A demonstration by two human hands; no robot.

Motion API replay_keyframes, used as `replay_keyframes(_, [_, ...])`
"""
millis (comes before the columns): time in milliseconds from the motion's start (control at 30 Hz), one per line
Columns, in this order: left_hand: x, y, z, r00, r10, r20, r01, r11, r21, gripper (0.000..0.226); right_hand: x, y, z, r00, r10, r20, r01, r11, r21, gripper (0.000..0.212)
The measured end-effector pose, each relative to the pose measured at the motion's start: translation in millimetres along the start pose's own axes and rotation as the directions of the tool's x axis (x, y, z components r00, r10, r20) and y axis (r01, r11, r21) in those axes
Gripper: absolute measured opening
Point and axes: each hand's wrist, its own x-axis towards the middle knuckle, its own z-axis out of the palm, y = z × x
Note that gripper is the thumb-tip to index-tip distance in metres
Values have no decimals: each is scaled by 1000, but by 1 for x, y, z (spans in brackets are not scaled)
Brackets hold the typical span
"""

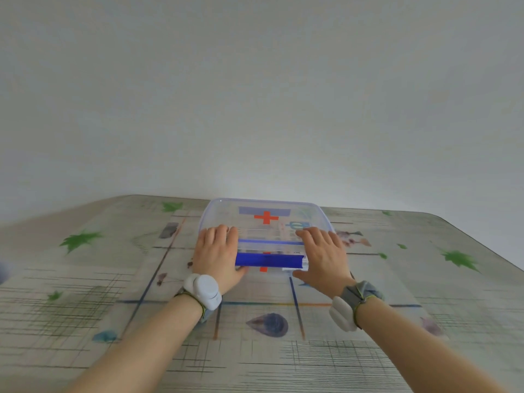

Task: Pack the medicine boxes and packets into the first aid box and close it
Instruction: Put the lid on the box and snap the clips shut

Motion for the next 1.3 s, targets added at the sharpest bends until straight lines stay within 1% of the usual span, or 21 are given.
replay_keyframes(67, [1, 0, 3, 999, 5, -34, -5, 1000, -9, 68, 0, -1, 2, 998, 8, -64, -7, 1000, 21, 80])
replay_keyframes(133, [1, -2, 5, 998, 26, -49, -26, 1000, -16, 70, 0, 0, 2, 995, 2, -96, 2, 999, 39, 76])
replay_keyframes(267, [0, -7, 1, 996, 48, -71, -51, 998, -46, 69, -2, 7, 0, 994, -47, -100, 56, 994, 91, 71])
replay_keyframes(367, [1, -8, -2, 998, 47, -31, -48, 997, -62, 69, -2, 10, -5, 994, -52, -92, 65, 988, 139, 63])
replay_keyframes(500, [4, -8, -4, 999, 18, 46, -14, 997, -80, 65, 0, 12, -12, 1000, -12, -27, 18, 968, 251, 60])
replay_keyframes(600, [5, -7, -6, 998, 13, 59, -8, 997, -71, 59, 1, 13, -17, 1000, 0, -22, 6, 954, 301, 52])
replay_keyframes(700, [7, -8, -7, 997, 9, 70, -4, 997, -78, 54, 2, 13, -20, 1000, 23, -15, -16, 932, 362, 48])
replay_keyframes(900, [10, -10, -8, 998, -1, 66, 6, 997, -76, 44, 3, 8, -16, 984, 128, -120, -61, 892, 447, 40])
replay_keyframes(1033, [12, -11, -6, 999, 15, 46, -12, 997, -80, 42, 2, 5, -15, 981, 144, -126, -70, 884, 462, 41])
replay_keyframes(1133, [7, -10, -5, 1000, -6, 21, 9, 994, -112, 40, 1, 3, -18, 980, 160, -120, -88, 882, 464, 40])
replay_keyframes(1167, [5, -9, -4, 1000, -20, 5, 21, 990, -139, 40, 1, 4, -20, 980, 177, -89, -109, 858, 502, 41])
replay_keyframes(1200, [2, -8, -4, 999, -32, -9, 30, 985, -167, 41, 3, 6, -24, 975, 215, -49, -150, 812, 564, 46])
replay_keyframes(1233, [0, -7, -3, 999, -38, -19, 34, 983, -182, 43, 6, 9, -28, 962, 272, -3, -209, 745, 634, 51])
replay_keyframes(1267, [-3, -6, -2, 999, -36, -24, 32, 984, -174, 45, 11, 14, -32, 939, 342, 36, -274, 682, 678, 49])
replay_keyframes(1300, [-4, -6, -1, 999, -30, -24, 25, 987, -158, 47, 17, 22, -31, 906, 417, 71, -348, 640, 685, 43])
